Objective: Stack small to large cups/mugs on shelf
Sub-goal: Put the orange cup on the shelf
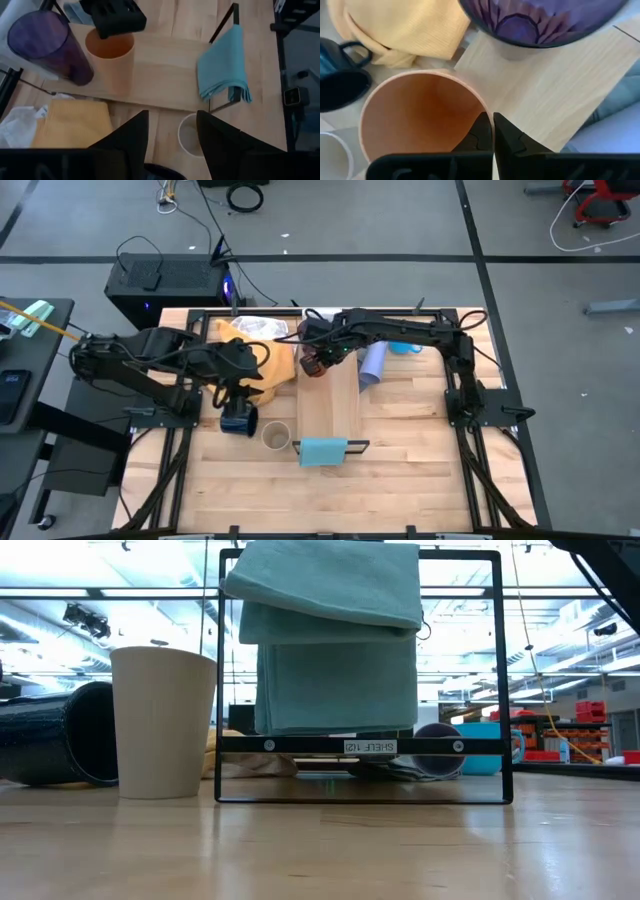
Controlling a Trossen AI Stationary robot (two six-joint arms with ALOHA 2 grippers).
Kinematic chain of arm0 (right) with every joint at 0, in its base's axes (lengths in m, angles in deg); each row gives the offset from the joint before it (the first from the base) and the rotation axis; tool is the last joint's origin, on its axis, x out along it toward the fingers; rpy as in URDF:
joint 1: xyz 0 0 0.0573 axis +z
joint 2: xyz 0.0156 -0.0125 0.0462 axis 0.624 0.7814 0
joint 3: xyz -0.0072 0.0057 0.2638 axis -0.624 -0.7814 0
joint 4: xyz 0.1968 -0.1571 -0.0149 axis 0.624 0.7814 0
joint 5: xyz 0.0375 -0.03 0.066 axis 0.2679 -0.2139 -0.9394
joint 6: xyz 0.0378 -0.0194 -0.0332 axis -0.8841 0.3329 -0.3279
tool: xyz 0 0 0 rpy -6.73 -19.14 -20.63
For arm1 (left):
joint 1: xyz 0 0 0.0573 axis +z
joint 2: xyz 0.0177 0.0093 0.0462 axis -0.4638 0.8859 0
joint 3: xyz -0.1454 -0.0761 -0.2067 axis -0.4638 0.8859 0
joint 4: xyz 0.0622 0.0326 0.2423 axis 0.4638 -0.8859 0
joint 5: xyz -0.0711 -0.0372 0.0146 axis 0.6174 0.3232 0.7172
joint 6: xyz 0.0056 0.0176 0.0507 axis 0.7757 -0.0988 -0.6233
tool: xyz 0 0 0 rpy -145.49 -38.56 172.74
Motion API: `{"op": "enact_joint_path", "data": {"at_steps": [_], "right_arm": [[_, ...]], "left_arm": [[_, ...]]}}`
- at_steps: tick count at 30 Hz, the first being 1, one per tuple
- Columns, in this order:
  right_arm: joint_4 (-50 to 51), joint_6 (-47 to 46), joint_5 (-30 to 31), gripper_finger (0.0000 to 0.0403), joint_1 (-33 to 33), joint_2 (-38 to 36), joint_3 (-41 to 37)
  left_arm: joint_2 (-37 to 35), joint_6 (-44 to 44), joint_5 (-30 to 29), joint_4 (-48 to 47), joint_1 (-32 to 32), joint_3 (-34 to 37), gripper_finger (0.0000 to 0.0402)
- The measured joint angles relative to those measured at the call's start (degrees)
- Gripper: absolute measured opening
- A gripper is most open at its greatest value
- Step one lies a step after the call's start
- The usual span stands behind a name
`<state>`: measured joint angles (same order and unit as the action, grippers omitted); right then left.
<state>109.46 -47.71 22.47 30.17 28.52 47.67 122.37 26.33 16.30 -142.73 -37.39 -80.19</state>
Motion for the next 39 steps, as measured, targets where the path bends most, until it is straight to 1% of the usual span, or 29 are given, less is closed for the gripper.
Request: {"op": "enact_joint_path", "data": {"at_steps": [7,18,24,29,39], "right_arm": [[5.7,-1.43,-0.07,0.0,-0.26,-0.6,0.06],[5.53,-4.31,0.02,0.0,-0.4,-0.29,0.06],[5.44,-5.91,-0.44,0.0,-0.82,-0.29,0.06],[5.38,-7.03,-1.18,0.0,-0.77,-0.28,0.06],[4.51,-7.45,-2.36,0.0,-0.22,2.11,-0.03]], "left_arm": [[-0.07,-1.03,-0.05,-1.12,0.0,0.02,0.0174],[-0.07,-1.07,-0.06,-1.09,0.0,0.02,0.018],[-0.07,-1.15,-0.05,-1.07,0.0,0.02,0.0175],[-0.07,-1.15,-0.04,-1.07,0.0,0.04,0.0178],[-0.04,-1.72,-0.04,-1.35,0.0,0.08,0.0175]]}}
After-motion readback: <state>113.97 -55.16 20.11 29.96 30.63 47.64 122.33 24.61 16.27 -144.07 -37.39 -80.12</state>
